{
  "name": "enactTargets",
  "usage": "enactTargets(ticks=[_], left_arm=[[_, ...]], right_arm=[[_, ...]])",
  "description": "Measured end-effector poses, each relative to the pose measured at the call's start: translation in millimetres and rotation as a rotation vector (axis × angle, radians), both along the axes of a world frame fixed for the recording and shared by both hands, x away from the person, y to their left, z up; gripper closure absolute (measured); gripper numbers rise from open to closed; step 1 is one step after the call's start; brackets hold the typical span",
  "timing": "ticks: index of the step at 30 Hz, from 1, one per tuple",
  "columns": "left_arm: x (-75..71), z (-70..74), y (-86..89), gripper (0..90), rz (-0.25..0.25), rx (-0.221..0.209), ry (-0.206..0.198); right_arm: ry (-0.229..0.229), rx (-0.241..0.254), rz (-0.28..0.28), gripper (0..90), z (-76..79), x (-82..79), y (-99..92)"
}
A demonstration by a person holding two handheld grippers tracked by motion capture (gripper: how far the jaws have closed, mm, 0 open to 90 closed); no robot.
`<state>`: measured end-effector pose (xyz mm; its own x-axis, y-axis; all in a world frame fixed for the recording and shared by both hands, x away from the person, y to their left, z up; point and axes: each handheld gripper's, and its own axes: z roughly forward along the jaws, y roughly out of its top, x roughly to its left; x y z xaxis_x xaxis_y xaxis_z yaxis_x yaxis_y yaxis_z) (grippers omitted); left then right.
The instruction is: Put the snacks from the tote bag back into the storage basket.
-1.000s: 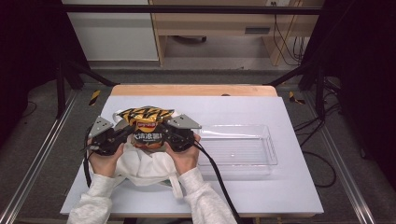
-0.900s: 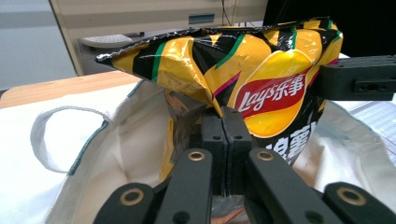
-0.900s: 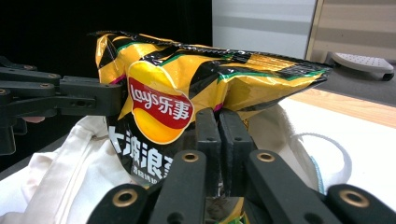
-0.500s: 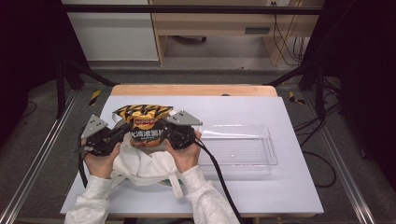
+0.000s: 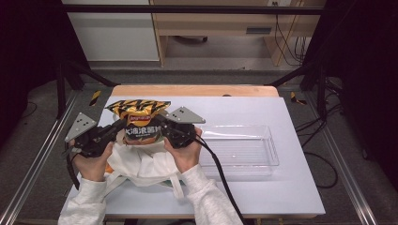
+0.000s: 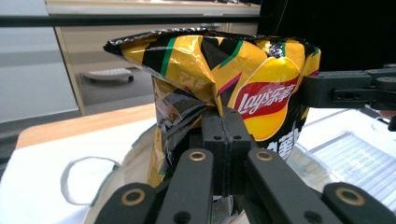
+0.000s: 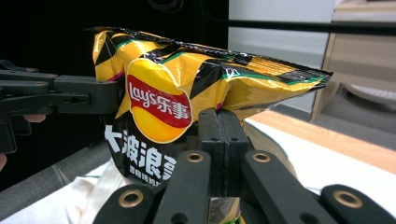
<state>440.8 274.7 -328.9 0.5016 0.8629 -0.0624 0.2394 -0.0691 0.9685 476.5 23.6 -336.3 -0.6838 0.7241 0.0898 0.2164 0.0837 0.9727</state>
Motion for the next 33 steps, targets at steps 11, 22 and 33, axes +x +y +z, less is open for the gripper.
enactTargets(ticks=[11, 22, 33], left_arm=[[-14.6, 17.5, -6.0, 90.0, -0.021, -0.028, -0.035], [-23.5, 27.7, -25.5, 90.0, -0.063, -0.033, -0.055], [-26.7, 36.6, -45.2, 90.0, -0.097, -0.026, -0.079]], right_arm=[[-0.058, -0.006, 0.021, 90.0, 25.3, -16.1, -9.3], [-0.078, -0.019, 0.023, 90.0, 41.9, -29.3, -32.6], [-0.097, -0.020, 0.020, 90.0, 55.1, -39.6, -56.3]])
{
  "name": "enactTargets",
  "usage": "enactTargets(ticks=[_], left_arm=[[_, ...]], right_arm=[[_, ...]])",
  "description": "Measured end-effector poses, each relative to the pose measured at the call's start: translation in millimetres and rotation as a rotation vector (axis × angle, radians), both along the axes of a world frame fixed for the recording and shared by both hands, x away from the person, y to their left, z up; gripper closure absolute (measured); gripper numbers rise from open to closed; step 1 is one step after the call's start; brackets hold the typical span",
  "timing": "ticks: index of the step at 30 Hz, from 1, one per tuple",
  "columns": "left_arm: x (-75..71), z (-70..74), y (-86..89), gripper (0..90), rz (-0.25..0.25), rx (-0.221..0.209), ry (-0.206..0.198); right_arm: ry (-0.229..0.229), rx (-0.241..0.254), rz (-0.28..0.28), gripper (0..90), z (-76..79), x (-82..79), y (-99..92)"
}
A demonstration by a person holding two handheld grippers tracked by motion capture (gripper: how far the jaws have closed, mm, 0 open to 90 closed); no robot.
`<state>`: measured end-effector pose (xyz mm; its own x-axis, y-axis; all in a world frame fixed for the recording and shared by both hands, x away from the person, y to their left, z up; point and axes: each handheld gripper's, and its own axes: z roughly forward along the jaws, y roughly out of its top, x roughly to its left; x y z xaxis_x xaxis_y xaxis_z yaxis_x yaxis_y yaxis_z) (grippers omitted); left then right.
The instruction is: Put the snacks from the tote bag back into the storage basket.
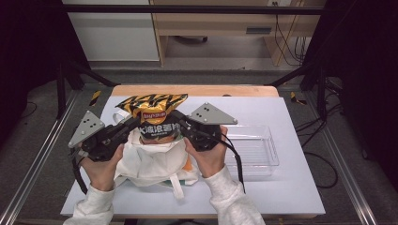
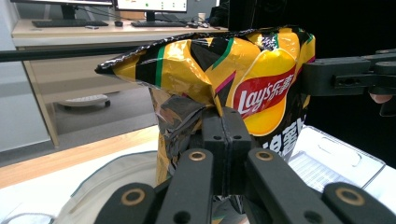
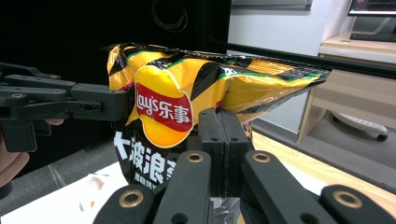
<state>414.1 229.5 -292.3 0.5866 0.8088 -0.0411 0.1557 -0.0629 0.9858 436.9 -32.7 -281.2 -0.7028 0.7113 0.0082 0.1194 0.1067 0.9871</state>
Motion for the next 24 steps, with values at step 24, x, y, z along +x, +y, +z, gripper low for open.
enactTargets(ticks=[24], left_arm=[[15.0, 14.6, -53.8, 90.0, -0.065, 0.014, -0.004]], right_arm=[[-0.024, 0.007, -0.083, 90.0, 14.4, -9.0, -49.6]])
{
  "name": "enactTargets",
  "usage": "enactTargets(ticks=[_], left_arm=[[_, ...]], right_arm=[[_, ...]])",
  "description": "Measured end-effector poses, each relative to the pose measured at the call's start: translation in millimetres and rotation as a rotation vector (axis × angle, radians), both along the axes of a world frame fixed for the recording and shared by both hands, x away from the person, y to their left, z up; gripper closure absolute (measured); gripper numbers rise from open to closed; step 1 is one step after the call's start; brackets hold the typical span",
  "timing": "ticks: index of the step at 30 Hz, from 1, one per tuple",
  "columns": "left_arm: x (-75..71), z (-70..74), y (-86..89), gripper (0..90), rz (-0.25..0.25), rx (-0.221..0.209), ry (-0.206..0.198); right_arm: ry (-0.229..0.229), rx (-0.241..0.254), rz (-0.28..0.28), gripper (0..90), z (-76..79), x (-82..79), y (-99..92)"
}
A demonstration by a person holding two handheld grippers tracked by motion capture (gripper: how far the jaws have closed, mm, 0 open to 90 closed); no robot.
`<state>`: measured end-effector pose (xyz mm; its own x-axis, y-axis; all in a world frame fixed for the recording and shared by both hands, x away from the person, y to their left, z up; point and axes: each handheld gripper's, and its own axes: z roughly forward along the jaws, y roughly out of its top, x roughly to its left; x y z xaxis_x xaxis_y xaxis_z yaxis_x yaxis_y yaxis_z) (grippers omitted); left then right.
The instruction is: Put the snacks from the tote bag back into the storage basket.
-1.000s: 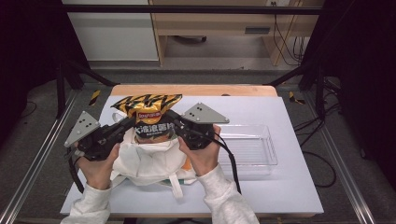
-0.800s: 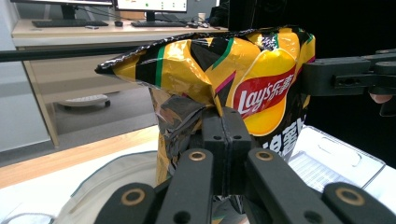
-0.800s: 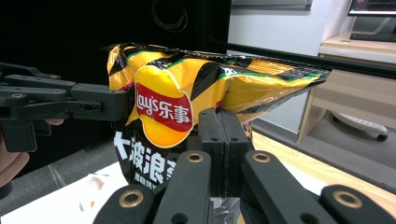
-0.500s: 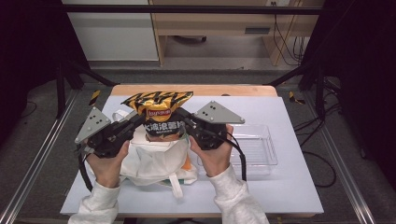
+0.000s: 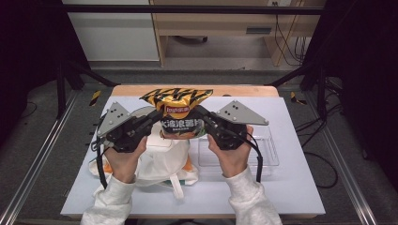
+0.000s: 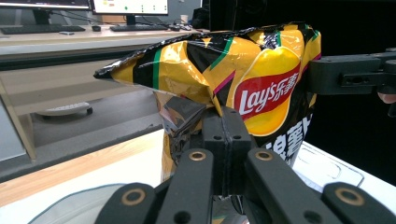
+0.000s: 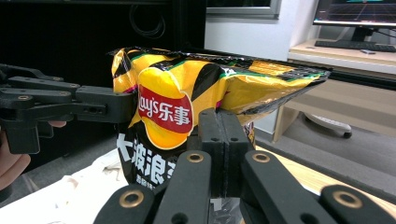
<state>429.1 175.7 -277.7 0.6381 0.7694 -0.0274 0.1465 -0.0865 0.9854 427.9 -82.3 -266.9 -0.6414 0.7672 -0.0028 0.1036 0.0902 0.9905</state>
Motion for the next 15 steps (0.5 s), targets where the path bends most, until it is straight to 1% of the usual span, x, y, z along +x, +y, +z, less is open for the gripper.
enactTargets(ticks=[4, 9, 15], left_arm=[[2.8, -1.0, -9.6, 90.0, -0.016, 0.005, 0.004], [6.5, -3.4, -23.6, 90.0, -0.035, 0.004, 0.010], [9.0, -4.2, -42.5, 90.0, -0.058, 0.008, 0.013]], right_arm=[[0.010, 0.010, -0.011, 90.0, -1.5, 0.4, -11.1], [0.015, -0.003, -0.026, 90.0, -2.6, -0.8, -24.8], [0.019, 0.005, -0.052, 90.0, -4.4, -2.8, -42.9]])
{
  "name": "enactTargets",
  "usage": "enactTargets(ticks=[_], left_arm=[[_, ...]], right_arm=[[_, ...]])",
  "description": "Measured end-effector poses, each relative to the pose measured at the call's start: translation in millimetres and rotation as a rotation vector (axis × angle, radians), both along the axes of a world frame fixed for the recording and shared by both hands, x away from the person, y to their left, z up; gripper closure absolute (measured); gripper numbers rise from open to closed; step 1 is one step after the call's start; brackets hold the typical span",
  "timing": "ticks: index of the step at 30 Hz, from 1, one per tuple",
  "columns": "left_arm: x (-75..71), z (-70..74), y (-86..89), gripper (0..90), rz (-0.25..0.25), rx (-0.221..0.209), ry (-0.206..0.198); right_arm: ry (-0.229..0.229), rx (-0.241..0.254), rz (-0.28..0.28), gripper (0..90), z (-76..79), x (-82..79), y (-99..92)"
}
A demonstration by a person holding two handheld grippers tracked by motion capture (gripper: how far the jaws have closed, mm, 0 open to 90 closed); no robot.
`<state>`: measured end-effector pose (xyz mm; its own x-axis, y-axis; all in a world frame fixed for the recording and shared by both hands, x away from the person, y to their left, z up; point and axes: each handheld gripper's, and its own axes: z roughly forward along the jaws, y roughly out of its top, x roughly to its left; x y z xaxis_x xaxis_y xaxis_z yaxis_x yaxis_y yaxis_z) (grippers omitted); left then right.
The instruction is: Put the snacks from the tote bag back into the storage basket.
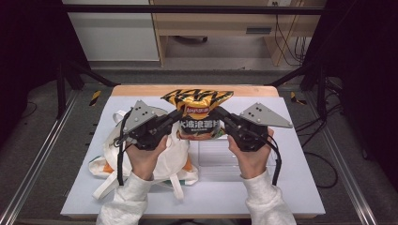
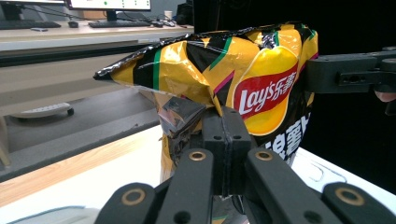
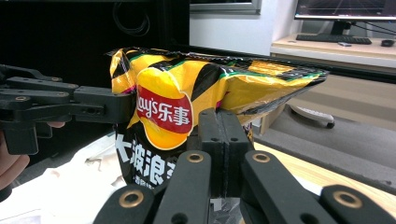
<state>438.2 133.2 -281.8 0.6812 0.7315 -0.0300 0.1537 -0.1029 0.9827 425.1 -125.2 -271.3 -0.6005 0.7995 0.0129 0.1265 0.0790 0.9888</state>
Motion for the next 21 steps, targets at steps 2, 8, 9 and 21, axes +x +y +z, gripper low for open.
enactTargets(ticks=[2, 8, 9, 21], left_arm=[[1.2, -0.3, -6.4, 90.0, -0.008, 0.005, 0.003], [5.1, -3.3, -26.1, 90.0, -0.027, 0.016, 0.012], [5.8, -4.1, -29.3, 90.0, -0.030, 0.017, 0.014], [12.3, -15.1, -62.8, 90.0, -0.065, 0.024, 0.035]], right_arm=[[0.004, 0.005, -0.009, 90.0, -1.7, -0.2, -7.4], [0.018, 0.013, -0.031, 90.0, -7.3, 0.1, -26.7], [0.019, 0.014, -0.033, 90.0, -8.0, 0.1, -29.1], [0.036, 0.023, -0.072, 90.0, -19.1, -2.1, -62.2]])
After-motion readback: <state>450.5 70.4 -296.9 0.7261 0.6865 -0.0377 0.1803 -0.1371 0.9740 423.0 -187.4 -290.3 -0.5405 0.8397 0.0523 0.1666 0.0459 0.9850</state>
